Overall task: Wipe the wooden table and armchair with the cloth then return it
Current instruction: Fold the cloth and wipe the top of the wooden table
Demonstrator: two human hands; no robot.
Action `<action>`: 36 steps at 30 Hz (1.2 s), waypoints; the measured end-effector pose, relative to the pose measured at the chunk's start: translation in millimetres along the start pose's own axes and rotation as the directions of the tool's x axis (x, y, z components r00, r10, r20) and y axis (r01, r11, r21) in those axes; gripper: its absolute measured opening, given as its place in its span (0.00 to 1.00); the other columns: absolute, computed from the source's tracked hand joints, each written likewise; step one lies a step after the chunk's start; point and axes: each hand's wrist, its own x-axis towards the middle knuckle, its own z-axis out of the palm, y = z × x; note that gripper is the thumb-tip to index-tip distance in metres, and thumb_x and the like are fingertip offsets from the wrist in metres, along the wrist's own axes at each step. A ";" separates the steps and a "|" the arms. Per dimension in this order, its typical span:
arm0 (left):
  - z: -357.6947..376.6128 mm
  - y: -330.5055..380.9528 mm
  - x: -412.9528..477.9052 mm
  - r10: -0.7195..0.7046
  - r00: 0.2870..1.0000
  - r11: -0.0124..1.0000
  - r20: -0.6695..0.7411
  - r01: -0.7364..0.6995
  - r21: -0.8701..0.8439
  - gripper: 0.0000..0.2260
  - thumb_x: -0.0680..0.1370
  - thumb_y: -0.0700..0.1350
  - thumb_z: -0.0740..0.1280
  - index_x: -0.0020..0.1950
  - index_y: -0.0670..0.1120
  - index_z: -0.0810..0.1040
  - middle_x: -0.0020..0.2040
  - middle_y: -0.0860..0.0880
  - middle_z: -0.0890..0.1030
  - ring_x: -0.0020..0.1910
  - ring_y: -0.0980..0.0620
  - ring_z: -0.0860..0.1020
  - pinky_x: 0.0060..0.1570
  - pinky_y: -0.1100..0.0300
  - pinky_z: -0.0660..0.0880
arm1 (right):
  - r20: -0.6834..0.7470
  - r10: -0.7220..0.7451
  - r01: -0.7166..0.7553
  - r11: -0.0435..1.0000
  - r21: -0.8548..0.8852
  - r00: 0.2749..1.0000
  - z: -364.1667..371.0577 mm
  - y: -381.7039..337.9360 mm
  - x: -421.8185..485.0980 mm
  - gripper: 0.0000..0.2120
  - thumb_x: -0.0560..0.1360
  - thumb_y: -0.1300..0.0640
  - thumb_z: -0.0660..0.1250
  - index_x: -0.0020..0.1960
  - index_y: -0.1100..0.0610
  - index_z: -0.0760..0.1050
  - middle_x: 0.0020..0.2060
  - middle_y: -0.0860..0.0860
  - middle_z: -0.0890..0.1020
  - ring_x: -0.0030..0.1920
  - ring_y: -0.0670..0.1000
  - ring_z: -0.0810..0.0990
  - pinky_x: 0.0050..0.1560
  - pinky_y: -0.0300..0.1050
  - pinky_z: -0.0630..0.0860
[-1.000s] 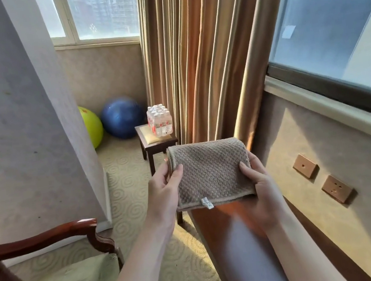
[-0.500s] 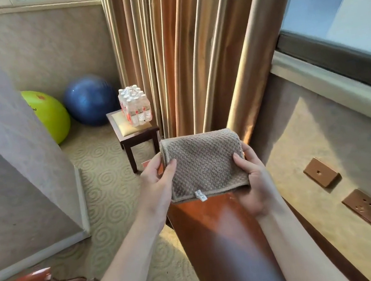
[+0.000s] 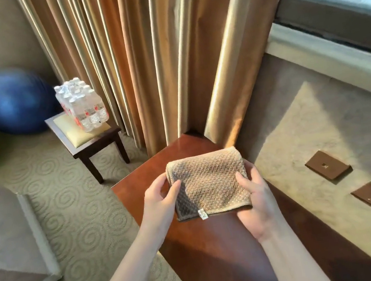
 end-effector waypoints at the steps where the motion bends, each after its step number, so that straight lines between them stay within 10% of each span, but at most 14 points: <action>1: 4.4 -8.9 7.6 -0.024 0.999 0.999 0.040 0.023 0.026 0.09 0.78 0.44 0.66 0.56 0.55 0.78 0.53 0.58 0.82 0.55 0.60 0.79 0.58 0.55 0.77 | -0.022 -0.012 0.012 1.000 0.001 1.000 -4.6 3.3 4.8 0.15 0.79 0.64 0.58 0.59 0.50 0.76 0.56 0.57 0.83 0.56 0.56 0.83 0.54 0.55 0.79; 6: 30.5 -74.7 32.8 -0.331 0.922 0.877 0.199 0.223 0.426 0.22 0.78 0.55 0.62 0.70 0.51 0.69 0.69 0.50 0.73 0.63 0.52 0.74 0.61 0.60 0.72 | -0.235 -0.273 0.188 0.925 -0.329 0.933 -38.9 15.3 23.1 0.16 0.79 0.67 0.58 0.55 0.49 0.76 0.57 0.54 0.82 0.58 0.51 0.80 0.61 0.51 0.74; 10: 36.7 -143.1 35.1 -0.405 0.895 0.573 0.185 0.091 0.814 0.31 0.78 0.63 0.52 0.77 0.49 0.53 0.79 0.50 0.56 0.77 0.50 0.56 0.75 0.54 0.56 | -0.020 -0.500 0.233 0.439 -0.868 0.866 -73.6 50.5 30.5 0.21 0.77 0.69 0.61 0.56 0.42 0.76 0.59 0.44 0.80 0.59 0.35 0.76 0.61 0.45 0.73; 14: 35.6 -197.8 34.7 -0.330 0.934 0.320 0.140 -0.029 0.947 0.47 0.65 0.70 0.23 0.78 0.48 0.45 0.80 0.49 0.48 0.78 0.48 0.47 0.75 0.53 0.49 | 0.255 -0.144 0.251 -0.043 -0.967 0.956 -110.9 114.7 50.4 0.28 0.76 0.66 0.59 0.75 0.56 0.60 0.76 0.46 0.52 0.76 0.48 0.60 0.74 0.34 0.44; 19: 32.6 -228.4 54.1 -0.256 0.959 0.269 0.122 -0.050 0.962 0.43 0.73 0.67 0.29 0.76 0.44 0.59 0.77 0.45 0.61 0.76 0.45 0.58 0.72 0.46 0.60 | 0.336 0.142 0.364 -0.383 -0.849 0.931 -125.1 169.1 56.3 0.25 0.62 0.37 0.69 0.57 0.43 0.81 0.61 0.39 0.79 0.70 0.45 0.66 0.71 0.50 0.56; 21: 32.5 -235.7 64.3 -0.225 0.967 0.241 0.116 -0.060 0.969 0.43 0.70 0.68 0.26 0.77 0.46 0.51 0.79 0.47 0.53 0.77 0.47 0.49 0.75 0.48 0.52 | 0.338 0.158 0.373 -0.419 -0.827 0.928 -136.4 178.5 62.7 0.26 0.71 0.34 0.59 0.61 0.47 0.80 0.63 0.44 0.80 0.68 0.49 0.73 0.73 0.57 0.43; 27: 33.9 -251.8 80.2 -0.160 0.981 0.205 0.107 -0.073 0.976 0.39 0.69 0.68 0.28 0.76 0.50 0.38 0.79 0.49 0.43 0.78 0.48 0.41 0.76 0.49 0.44 | 0.253 0.110 0.272 -0.539 -0.797 0.961 -157.3 177.8 105.0 0.35 0.73 0.34 0.56 0.75 0.50 0.62 0.75 0.52 0.63 0.74 0.57 0.61 0.66 0.67 0.52; 36: 34.1 -263.4 79.1 -0.132 0.985 0.225 0.111 -0.080 0.971 0.37 0.72 0.68 0.32 0.77 0.50 0.43 0.79 0.50 0.45 0.78 0.49 0.42 0.77 0.49 0.45 | 0.332 -0.012 0.275 -0.532 -0.800 0.943 -204.8 168.0 148.0 0.32 0.78 0.34 0.46 0.78 0.45 0.49 0.78 0.46 0.53 0.78 0.51 0.48 0.73 0.64 0.46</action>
